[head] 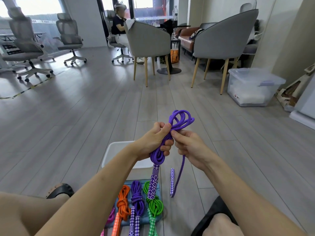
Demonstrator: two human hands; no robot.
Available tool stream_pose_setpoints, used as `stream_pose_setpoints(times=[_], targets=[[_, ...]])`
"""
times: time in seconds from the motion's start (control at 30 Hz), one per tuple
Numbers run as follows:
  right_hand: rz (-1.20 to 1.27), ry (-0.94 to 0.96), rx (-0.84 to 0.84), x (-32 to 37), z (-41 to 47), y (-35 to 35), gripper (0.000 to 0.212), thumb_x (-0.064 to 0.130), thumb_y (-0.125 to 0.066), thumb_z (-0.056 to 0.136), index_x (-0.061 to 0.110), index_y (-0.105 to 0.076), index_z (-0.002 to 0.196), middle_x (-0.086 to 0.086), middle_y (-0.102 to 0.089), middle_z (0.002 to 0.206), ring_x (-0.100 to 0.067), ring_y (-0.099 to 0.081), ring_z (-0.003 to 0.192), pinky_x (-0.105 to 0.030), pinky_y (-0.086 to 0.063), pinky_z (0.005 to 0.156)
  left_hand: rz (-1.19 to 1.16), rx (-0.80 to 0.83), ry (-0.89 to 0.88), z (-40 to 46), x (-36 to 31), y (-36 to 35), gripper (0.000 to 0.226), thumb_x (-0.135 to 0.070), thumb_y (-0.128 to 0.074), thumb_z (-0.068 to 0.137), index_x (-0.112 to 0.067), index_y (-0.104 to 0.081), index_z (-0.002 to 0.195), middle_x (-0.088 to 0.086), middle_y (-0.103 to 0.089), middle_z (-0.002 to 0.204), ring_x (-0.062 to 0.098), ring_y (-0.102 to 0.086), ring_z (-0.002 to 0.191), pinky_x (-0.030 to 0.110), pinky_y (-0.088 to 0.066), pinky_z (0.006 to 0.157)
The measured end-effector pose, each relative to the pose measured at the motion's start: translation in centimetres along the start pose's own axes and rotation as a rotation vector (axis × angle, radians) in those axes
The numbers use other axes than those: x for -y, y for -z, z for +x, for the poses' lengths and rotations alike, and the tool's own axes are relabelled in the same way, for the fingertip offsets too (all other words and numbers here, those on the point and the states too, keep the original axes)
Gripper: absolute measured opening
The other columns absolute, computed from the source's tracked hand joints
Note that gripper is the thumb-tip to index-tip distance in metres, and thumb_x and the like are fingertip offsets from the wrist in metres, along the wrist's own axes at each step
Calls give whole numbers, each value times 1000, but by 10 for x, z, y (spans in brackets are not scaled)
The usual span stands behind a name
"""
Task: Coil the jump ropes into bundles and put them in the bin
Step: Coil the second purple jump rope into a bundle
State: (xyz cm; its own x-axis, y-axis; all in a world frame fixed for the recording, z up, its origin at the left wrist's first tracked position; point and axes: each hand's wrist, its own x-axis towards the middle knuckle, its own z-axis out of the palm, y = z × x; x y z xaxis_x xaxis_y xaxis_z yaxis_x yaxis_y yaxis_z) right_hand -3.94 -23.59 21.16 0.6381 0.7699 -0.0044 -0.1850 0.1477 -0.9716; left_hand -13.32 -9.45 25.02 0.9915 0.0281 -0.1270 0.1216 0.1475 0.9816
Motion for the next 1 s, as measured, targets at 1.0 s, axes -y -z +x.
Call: stream_pose_setpoints(times=[1.0], targets=[[109, 149, -141, 9, -5, 7, 26, 20, -58, 103, 22, -67, 78, 3, -25, 64, -14, -14, 58, -29, -13, 52, 325, -170, -175, 5, 1, -6, 23, -27, -46, 108, -6, -57, 108, 3, -51, 73, 16, -43, 57, 27, -38, 52]])
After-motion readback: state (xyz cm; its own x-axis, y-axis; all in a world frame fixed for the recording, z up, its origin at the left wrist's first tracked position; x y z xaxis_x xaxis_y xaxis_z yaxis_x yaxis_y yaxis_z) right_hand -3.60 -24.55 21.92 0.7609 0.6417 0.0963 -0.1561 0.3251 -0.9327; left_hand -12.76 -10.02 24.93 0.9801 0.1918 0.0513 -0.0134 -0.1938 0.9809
